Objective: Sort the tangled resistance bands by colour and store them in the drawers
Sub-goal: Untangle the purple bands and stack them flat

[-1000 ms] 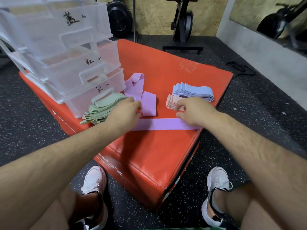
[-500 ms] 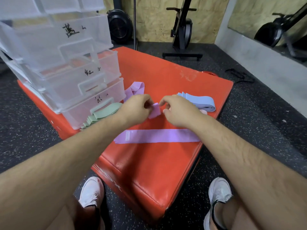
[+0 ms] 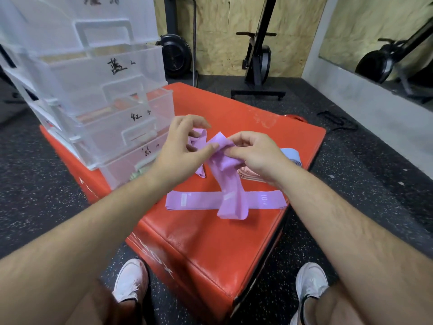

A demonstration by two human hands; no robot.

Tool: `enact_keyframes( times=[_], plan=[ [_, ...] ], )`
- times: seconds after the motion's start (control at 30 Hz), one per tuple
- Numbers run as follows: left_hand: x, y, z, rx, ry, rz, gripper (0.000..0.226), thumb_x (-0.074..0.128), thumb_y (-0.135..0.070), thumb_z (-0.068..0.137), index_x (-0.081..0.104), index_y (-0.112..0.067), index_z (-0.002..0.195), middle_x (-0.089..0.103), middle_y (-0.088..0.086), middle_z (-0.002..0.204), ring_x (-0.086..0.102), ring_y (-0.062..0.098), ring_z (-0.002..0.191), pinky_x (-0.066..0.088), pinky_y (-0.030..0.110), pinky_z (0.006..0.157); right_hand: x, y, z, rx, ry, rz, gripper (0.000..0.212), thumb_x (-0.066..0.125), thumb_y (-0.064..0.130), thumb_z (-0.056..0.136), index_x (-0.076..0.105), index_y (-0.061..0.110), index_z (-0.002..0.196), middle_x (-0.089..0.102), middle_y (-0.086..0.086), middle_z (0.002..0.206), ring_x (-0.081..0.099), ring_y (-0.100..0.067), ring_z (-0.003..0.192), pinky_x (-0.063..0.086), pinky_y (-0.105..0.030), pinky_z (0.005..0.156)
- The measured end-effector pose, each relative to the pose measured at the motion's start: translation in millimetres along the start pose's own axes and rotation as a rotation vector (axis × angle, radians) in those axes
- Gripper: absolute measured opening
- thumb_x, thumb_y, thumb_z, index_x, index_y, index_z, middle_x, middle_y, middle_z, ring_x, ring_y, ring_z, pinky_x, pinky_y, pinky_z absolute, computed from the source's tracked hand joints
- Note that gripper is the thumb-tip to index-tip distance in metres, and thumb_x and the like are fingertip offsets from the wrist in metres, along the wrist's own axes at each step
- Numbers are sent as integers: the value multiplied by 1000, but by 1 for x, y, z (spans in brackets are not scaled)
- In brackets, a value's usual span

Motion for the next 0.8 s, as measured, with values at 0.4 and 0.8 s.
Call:
enact_keyframes(
  times=[0.4, 0.8],
  plan=[
    [6, -19, -8, 187, 15, 100, 5, 64, -23, 95, 64, -18, 97, 57, -2, 102, 56, 15, 96, 49, 29, 71, -6, 15, -6, 23, 5, 166, 23, 70, 23, 94, 72, 1, 89, 71, -16, 82, 67, -21, 71, 56, -28, 59],
    [6, -7, -2, -63, 9, -125, 3, 69, -23, 90, 71, -23, 92, 72, -6, 85, 65, 14, 80, 55, 48, 79, -8, 25, -9, 42, -8, 199, 35, 72, 38, 91, 68, 4, 93, 70, -27, 94, 67, -23, 76, 55, -31, 59]
  ],
)
Point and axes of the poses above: each hand's wrist, its own z-axis towards the middle knuckle, its own x-axis out of the palm, y = z × x, the point moved 3 cm from there along z, towards the middle knuckle
